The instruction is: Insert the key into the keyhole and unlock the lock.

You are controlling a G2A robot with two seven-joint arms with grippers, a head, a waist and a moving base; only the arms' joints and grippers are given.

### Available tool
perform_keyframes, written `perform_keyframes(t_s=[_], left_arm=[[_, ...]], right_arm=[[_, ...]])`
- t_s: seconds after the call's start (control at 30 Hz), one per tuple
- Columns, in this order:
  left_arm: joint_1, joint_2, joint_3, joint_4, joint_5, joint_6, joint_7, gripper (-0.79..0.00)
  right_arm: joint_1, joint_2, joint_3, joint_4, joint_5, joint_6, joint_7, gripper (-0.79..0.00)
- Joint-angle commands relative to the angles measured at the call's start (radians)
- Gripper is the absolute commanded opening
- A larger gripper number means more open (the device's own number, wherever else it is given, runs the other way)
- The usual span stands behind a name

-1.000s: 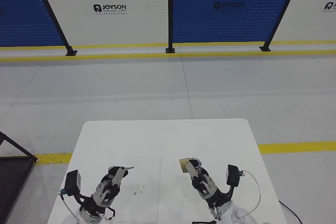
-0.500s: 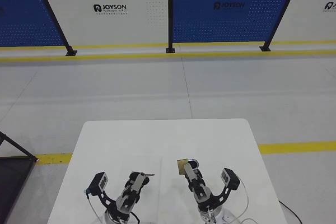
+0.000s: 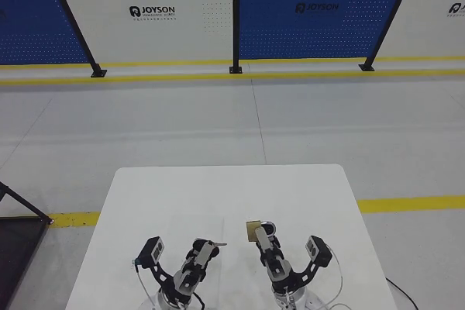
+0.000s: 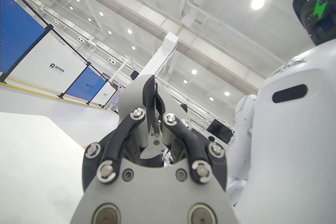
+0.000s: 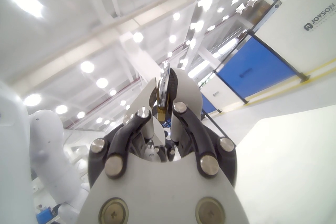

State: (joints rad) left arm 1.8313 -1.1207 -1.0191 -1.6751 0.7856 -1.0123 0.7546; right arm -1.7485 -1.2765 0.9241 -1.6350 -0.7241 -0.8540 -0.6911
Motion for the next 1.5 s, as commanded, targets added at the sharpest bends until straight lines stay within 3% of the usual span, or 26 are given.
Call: perform_keyframes(t_s=[0.0,0.4,1.47], left_arm=[[-0.008,-0.004,0.007,0.011,0.005,0.002,0.003,-0.785],[-0.051,-0.036,0.049,0.046,0.018,0.072,0.023,-0.785],[-0.103,-0.090,0.096,0.085,0.033,0.121,0.050,-0.785]], right_arm=[[0.003,-0.002,-0.004,0.004,-0.005,0.003,0.001,-0.785],[0.006,-0.008,-0.013,0.007,-0.027,0.023,0.002,-0.785],[0.006,-0.008,-0.013,0.007,-0.027,0.023,0.002,-0.785]])
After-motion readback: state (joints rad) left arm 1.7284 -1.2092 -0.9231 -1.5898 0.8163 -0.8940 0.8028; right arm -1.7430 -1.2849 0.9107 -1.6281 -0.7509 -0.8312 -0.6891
